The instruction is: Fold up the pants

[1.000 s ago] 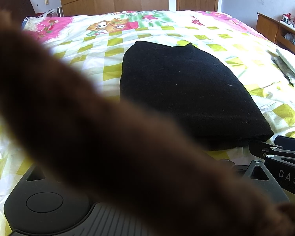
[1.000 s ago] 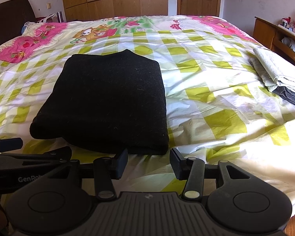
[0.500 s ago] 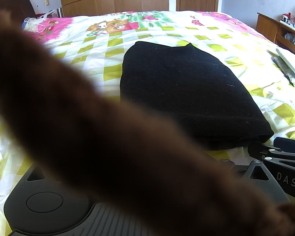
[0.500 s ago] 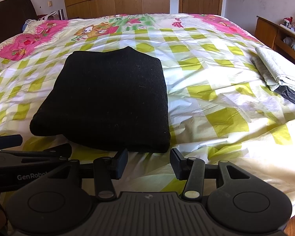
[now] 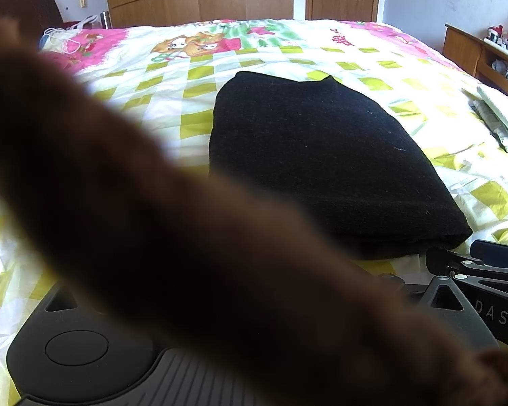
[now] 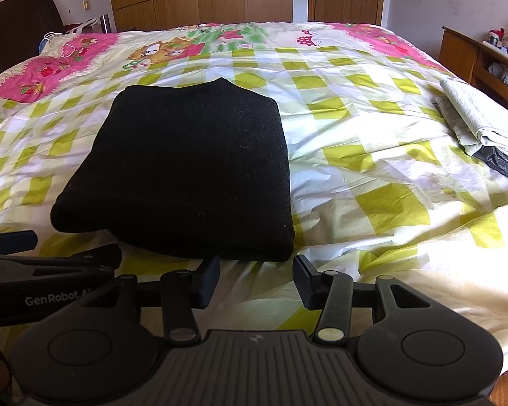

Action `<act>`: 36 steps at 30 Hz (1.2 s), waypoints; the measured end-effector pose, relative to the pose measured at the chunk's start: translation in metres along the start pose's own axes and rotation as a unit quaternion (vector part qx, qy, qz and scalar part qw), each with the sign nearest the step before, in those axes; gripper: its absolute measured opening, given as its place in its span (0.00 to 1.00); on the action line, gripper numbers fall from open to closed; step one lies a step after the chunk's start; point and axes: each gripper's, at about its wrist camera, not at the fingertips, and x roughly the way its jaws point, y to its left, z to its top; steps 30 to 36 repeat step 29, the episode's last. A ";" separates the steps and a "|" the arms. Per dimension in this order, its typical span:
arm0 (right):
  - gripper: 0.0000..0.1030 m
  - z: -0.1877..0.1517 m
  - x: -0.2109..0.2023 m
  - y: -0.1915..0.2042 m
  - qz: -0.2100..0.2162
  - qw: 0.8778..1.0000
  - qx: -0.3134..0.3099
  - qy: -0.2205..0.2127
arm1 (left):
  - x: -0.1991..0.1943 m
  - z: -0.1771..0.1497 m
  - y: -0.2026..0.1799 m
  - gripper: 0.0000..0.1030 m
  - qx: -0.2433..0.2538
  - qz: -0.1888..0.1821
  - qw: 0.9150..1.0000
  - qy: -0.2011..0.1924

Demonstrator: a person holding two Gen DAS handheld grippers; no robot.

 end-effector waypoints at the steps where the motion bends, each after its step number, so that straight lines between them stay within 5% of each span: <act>1: 0.58 0.000 0.000 0.000 0.001 1.000 0.002 0.001 | 0.000 0.000 0.000 0.98 0.000 0.000 1.000 0.000; 36: 0.58 0.001 0.002 -0.004 0.004 1.000 0.009 0.006 | 0.001 0.000 0.001 0.98 -0.002 -0.001 1.000 0.002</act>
